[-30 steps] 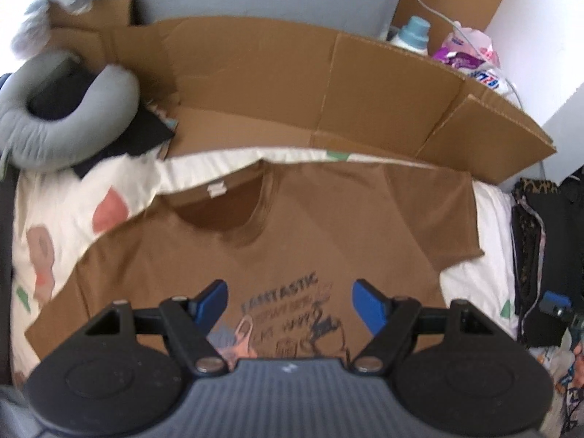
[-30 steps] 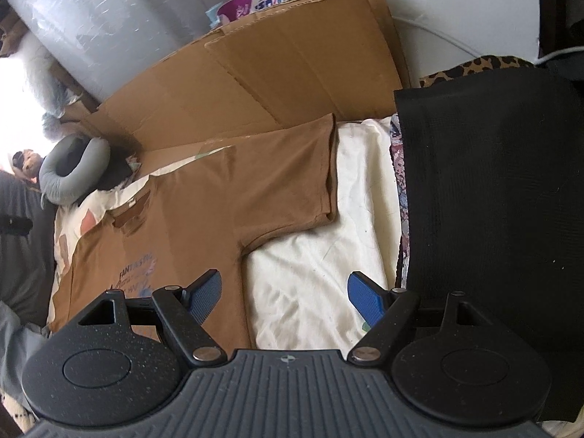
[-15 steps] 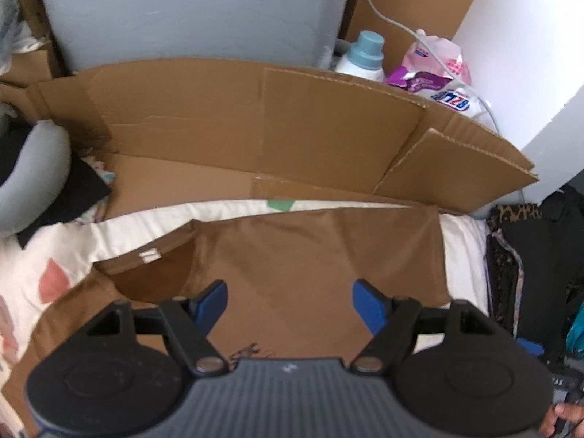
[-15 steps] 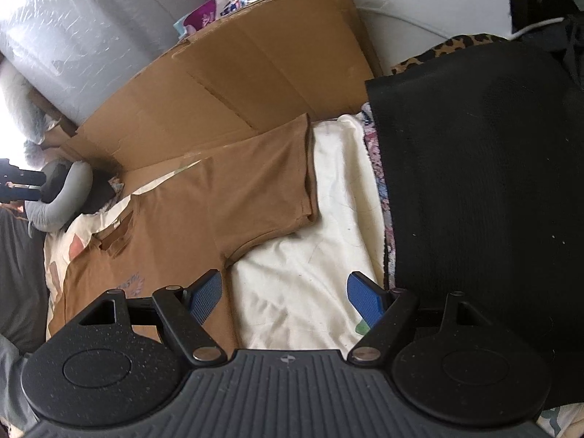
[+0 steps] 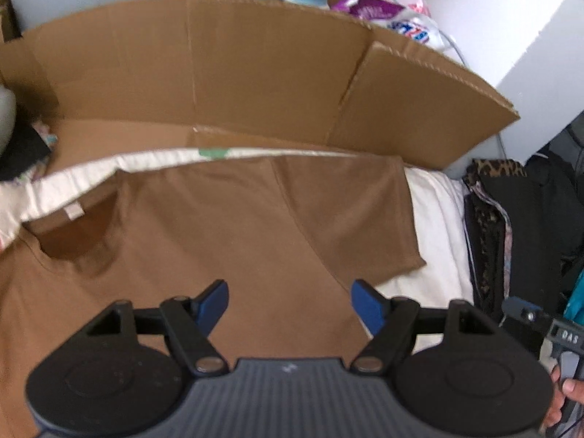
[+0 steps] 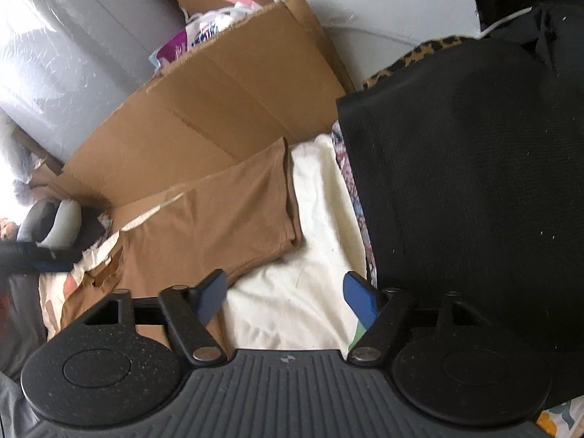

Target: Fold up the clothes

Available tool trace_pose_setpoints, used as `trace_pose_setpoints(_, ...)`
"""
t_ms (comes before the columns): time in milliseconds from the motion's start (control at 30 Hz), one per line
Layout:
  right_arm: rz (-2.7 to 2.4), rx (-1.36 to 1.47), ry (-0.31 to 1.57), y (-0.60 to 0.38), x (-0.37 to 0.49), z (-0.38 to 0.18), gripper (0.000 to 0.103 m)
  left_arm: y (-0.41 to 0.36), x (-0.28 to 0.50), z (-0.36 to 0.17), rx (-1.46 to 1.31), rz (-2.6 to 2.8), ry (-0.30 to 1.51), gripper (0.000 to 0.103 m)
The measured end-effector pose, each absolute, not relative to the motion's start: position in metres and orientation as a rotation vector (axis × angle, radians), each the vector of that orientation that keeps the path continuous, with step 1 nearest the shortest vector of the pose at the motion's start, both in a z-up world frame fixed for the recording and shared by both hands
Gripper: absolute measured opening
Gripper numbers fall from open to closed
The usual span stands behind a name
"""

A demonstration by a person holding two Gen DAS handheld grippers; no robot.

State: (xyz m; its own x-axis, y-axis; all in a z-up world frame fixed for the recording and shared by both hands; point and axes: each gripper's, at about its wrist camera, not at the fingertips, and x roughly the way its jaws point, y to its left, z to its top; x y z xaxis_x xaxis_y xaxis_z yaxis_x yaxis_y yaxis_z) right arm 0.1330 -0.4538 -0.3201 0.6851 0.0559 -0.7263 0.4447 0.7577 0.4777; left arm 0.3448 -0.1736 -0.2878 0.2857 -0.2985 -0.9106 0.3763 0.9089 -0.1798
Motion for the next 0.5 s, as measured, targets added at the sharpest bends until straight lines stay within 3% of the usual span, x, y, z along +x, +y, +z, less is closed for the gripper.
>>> trace_pose_setpoints(100,-0.239,0.696,0.771,-0.454,0.137,-0.322,0.063,-0.177,0.34,-0.298,0.032,-0.448,1.206,0.076)
trace_pose_setpoints(500,-0.219,0.678,0.8,-0.449,0.185,-0.356,0.044,-0.179,0.341,-0.348,-0.032,-0.41,1.264,0.047)
